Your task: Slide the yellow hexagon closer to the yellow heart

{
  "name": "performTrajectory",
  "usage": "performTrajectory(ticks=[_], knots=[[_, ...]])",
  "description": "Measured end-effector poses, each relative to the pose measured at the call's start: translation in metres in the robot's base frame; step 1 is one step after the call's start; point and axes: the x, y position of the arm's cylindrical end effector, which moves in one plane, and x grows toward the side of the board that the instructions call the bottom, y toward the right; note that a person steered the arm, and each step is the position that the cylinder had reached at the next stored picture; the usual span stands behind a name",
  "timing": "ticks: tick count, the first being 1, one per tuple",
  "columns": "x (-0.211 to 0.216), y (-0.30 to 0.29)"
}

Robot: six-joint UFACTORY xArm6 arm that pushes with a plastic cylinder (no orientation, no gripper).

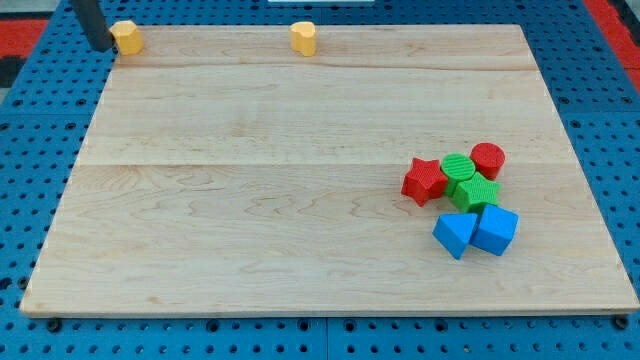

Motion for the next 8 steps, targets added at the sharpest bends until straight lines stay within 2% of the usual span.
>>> performTrajectory(ticks=[1, 3, 6, 7, 8], knots=[[-0.019, 0.022], [-0.022, 0.025], [-0.033, 0.003], [-0.032, 0.026], [-0.033, 0.112]])
